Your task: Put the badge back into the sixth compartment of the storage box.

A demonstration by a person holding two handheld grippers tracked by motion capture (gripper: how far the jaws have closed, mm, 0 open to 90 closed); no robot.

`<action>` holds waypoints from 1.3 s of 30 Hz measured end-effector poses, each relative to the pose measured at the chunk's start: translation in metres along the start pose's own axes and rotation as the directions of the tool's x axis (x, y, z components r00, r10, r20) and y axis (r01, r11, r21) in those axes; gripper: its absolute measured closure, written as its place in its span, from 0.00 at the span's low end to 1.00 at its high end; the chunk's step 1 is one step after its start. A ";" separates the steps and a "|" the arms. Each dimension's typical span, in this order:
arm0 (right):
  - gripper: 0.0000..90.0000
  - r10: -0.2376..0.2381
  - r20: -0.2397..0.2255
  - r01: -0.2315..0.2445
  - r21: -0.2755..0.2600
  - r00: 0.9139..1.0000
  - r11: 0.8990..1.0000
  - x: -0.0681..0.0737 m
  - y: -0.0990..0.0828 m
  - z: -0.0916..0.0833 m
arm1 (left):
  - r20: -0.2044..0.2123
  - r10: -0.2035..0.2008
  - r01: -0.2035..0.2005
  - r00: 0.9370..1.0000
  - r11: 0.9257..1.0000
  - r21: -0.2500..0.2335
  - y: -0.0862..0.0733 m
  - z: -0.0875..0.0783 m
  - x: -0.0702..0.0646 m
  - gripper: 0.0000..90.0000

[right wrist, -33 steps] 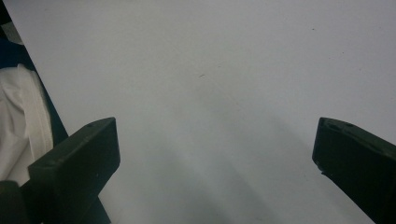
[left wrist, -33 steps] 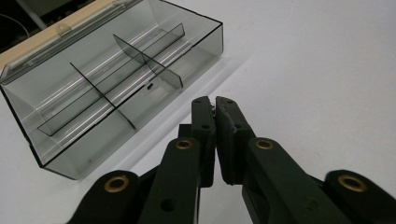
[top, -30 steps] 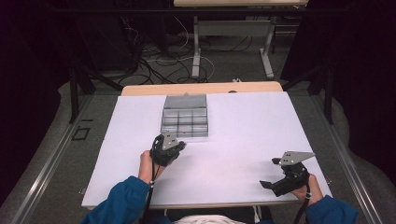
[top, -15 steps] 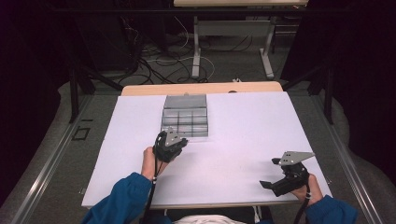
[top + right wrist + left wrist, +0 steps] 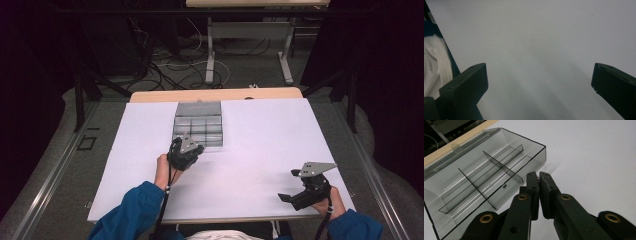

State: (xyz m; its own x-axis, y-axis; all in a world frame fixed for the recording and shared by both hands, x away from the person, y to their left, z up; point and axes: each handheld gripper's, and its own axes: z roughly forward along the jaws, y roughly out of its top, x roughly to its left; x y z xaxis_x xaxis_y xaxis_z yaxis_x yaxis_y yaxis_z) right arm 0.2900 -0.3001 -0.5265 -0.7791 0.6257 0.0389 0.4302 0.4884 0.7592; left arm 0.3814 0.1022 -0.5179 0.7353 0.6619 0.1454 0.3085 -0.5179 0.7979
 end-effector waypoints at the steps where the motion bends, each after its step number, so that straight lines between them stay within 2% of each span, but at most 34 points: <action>1: 0.01 0.000 -0.005 0.000 0.005 1.000 1.000 0.000 0.000 -0.001 | 0.006 0.006 -0.006 1.000 1.000 0.007 0.001 0.000 0.001 0.97; 4: 0.01 0.003 -0.010 -0.003 0.001 1.000 1.000 0.000 0.000 0.000 | -0.007 0.018 -0.018 1.000 1.000 -0.004 0.002 0.002 0.002 0.97; 5: 0.01 0.003 -0.010 -0.003 0.000 1.000 1.000 0.000 0.000 0.000 | -0.006 0.006 -0.006 1.000 1.000 -0.005 0.003 0.003 0.002 0.97; 10: 0.01 0.006 -0.012 -0.005 0.010 1.000 1.000 0.000 0.000 -0.001 | -0.011 0.005 -0.005 1.000 1.000 -0.018 0.006 0.005 0.004 0.97; 11: 0.01 0.011 -0.009 -0.011 0.000 1.000 1.000 0.000 0.000 -0.001 | -0.004 0.002 -0.002 1.000 1.000 -0.007 0.007 0.005 0.004 0.97; 17: 0.01 -0.003 -0.017 0.003 0.010 1.000 1.000 -0.001 0.000 -0.002 | -0.015 0.003 -0.004 1.000 1.000 -0.027 0.010 0.007 0.007 0.97; 22: 0.01 0.001 -0.006 -0.001 0.002 1.000 1.000 -0.001 0.000 -0.001 | -0.018 0.001 -0.002 1.000 1.000 -0.025 0.013 0.008 0.009 0.97; 31: 0.01 0.007 -0.013 -0.007 0.018 1.000 1.000 0.000 0.000 -0.003 | -0.030 -0.009 0.007 1.000 0.998 -0.056 0.019 0.013 0.013 0.97; 32: 0.01 0.008 -0.013 -0.008 0.018 1.000 1.000 0.000 0.000 -0.003 | -0.033 0.002 -0.003 0.999 0.999 -0.051 0.020 0.014 0.014 0.97; 39: 0.01 0.001 -0.008 -0.001 0.002 1.000 1.000 -0.001 0.000 -0.001 | -0.032 -0.010 0.008 0.999 0.998 -0.064 0.024 0.021 0.015 0.97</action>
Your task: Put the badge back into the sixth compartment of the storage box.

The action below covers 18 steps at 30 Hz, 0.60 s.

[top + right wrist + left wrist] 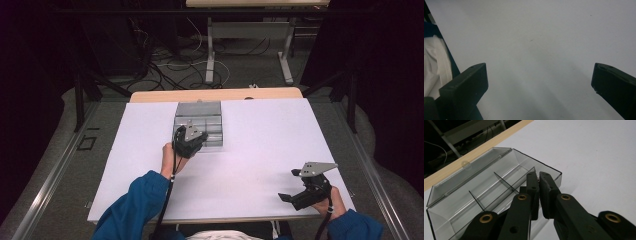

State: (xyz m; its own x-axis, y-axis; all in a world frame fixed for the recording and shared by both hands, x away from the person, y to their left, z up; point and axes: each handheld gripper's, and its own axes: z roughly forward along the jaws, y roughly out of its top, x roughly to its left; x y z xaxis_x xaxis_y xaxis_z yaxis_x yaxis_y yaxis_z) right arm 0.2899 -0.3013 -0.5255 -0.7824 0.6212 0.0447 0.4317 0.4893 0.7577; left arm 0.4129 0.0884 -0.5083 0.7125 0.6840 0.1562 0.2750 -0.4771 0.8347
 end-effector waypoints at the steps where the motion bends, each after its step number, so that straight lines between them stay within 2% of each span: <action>1: 0.01 -0.002 0.000 0.002 0.003 1.000 1.000 0.000 0.000 0.000 | 0.001 0.003 -0.003 1.000 1.000 0.001 0.001 0.001 0.001 0.97; 10: 0.01 -0.001 0.004 0.001 0.002 1.000 1.000 0.000 0.000 0.000 | -0.013 -0.015 0.015 1.000 1.000 -0.013 0.003 0.011 0.004 0.97; 18: 0.01 -0.002 -0.010 0.002 0.008 1.000 1.000 0.000 0.000 0.000 | -0.024 -0.011 0.010 1.000 1.000 -0.015 0.004 0.019 0.007 0.97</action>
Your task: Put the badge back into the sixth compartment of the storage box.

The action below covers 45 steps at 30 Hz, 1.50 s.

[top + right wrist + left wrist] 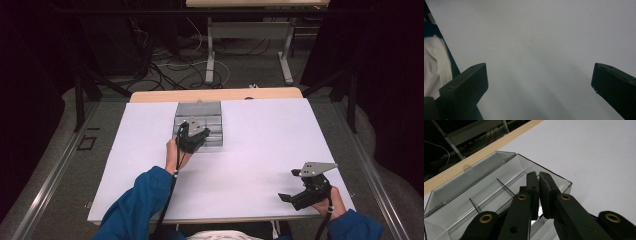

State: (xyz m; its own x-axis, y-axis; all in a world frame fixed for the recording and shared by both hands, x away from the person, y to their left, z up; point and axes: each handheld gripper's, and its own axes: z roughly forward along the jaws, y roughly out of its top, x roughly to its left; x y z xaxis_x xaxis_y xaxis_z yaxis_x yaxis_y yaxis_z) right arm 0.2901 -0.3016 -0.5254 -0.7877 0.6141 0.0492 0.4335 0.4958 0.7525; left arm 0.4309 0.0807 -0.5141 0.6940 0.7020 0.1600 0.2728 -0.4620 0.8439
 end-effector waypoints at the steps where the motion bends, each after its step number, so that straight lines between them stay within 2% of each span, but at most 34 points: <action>1: 0.01 0.001 0.000 -0.001 0.000 1.000 1.000 0.000 0.000 0.000 | 0.003 -0.006 0.006 1.000 1.000 -0.002 0.000 0.002 0.000 0.97; 14: 0.01 0.005 0.007 -0.005 -0.009 1.000 1.000 0.001 0.000 0.001 | 0.010 -0.026 0.025 1.000 0.999 0.022 0.000 0.018 0.003 0.97; 15: 0.01 0.005 0.007 -0.005 -0.009 1.000 1.000 0.001 0.000 0.001 | 0.006 -0.018 0.018 1.000 1.000 0.021 -0.001 0.019 0.004 0.97; 16: 0.01 0.005 0.005 -0.005 -0.009 1.000 1.000 0.001 0.000 0.001 | 0.009 -0.029 0.029 1.000 0.999 0.021 -0.001 0.020 0.003 0.97; 18: 0.01 0.007 0.007 -0.007 -0.009 1.000 1.000 0.001 0.000 0.001 | 0.011 -0.024 0.024 1.000 0.999 0.033 -0.001 0.022 0.005 0.97; 22: 0.01 0.006 0.006 -0.006 -0.008 1.000 1.000 0.001 0.000 0.002 | 0.013 -0.043 0.042 0.999 0.998 0.039 -0.003 0.025 0.005 0.97; 28: 0.01 0.006 0.007 -0.006 -0.008 1.000 1.000 0.000 0.000 0.002 | 0.020 -0.049 0.048 0.999 0.998 0.050 -0.004 0.030 0.006 0.97; 41: 0.01 0.009 0.006 -0.009 -0.001 1.000 1.000 0.001 0.000 0.001 | 0.021 -0.049 0.047 0.999 0.997 0.061 -0.008 0.039 0.006 0.97; 45: 0.01 -0.004 0.000 0.004 0.001 1.000 1.000 0.000 0.001 0.001 | 0.026 -0.044 0.042 0.999 0.996 0.084 -0.008 0.040 0.007 0.97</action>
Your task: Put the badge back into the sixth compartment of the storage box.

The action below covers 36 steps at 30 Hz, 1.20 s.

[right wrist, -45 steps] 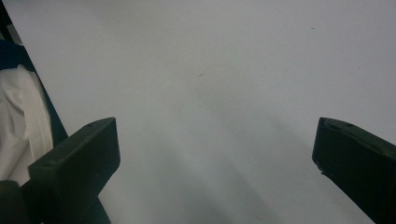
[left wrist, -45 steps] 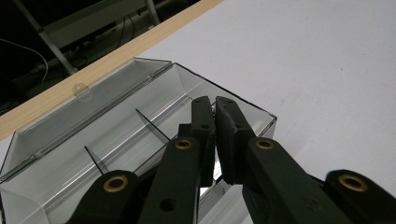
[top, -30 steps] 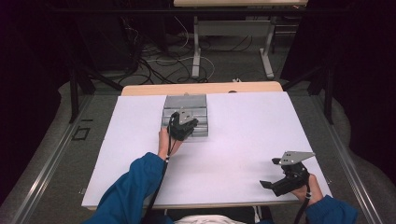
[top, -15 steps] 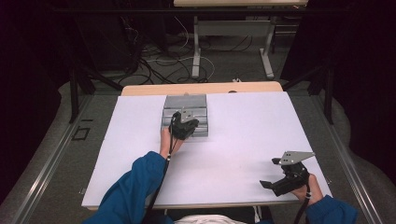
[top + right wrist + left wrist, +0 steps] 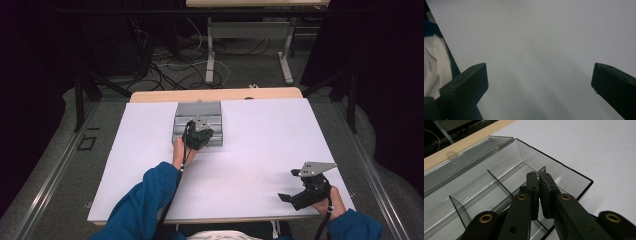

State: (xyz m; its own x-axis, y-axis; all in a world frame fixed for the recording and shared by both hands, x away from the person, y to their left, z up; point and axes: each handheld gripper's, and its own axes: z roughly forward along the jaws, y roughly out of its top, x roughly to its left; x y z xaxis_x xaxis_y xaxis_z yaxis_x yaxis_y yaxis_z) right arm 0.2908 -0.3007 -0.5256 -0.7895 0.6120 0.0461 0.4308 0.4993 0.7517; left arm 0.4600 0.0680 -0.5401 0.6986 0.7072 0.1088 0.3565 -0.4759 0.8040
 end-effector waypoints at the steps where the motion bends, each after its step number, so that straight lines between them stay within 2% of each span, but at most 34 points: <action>1: 0.01 -0.001 0.003 0.001 -0.010 1.000 1.000 0.000 0.000 0.001 | -0.008 0.001 -0.001 1.000 1.000 -0.007 0.000 0.001 0.000 0.97; 8: 0.01 0.010 0.010 -0.010 -0.005 1.000 1.000 0.001 -0.001 0.000 | -0.007 -0.003 0.003 1.000 1.000 0.011 -0.002 0.004 0.000 0.96; 16: 0.01 0.008 0.012 -0.008 -0.004 1.000 1.000 0.001 -0.001 0.000 | -0.002 -0.013 0.013 1.000 1.000 0.004 -0.001 0.005 0.000 0.93; 21: 0.01 0.004 0.004 -0.004 -0.008 1.000 1.000 0.001 -0.001 -0.001 | 0.004 -0.026 0.026 1.000 1.000 -0.011 0.002 -0.001 0.001 0.88; 24: 0.01 0.002 0.003 -0.002 -0.009 1.000 1.000 0.001 -0.001 -0.001 | 0.010 -0.036 0.036 0.999 0.999 -0.040 0.003 -0.005 0.002 0.86; 29: 0.01 0.009 0.008 -0.009 -0.002 1.000 1.000 0.001 -0.001 -0.002 | 0.030 -0.046 0.047 0.999 0.998 -0.038 0.006 -0.015 0.003 0.74; 30: 0.01 0.010 0.009 -0.010 -0.003 1.000 1.000 0.001 -0.001 -0.002 | 0.037 -0.050 0.051 0.998 0.998 -0.031 0.006 -0.017 0.002 0.70; 32: 0.01 0.009 0.001 -0.009 0.001 1.000 1.000 0.001 -0.001 -0.002 | 0.049 -0.053 0.053 0.997 0.999 -0.008 0.007 -0.022 0.001 0.52; 33: 0.01 0.009 0.001 -0.009 0.001 1.000 1.000 0.001 -0.001 -0.002 | 0.050 -0.054 0.055 0.997 0.998 -0.009 0.007 -0.024 0.000 0.52; 34: 0.01 0.009 0.001 -0.009 0.002 1.000 1.000 0.001 -0.001 -0.002 | 0.053 -0.052 0.052 0.997 0.999 0.002 0.007 -0.028 -0.001 0.42; 36: 0.01 0.009 0.003 -0.009 0.001 1.000 1.000 0.001 -0.001 -0.002 | 0.052 -0.033 0.032 0.998 0.999 0.015 0.008 -0.034 -0.003 0.39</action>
State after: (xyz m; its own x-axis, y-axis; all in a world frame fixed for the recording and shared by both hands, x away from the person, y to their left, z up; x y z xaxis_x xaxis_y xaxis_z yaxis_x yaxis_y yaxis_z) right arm 0.2883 -0.3019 -0.5251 -0.7843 0.6183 0.0505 0.4380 0.4944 0.7508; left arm 0.4393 0.0798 -0.5145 0.7179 0.6942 0.0520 0.3878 -0.4609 0.7983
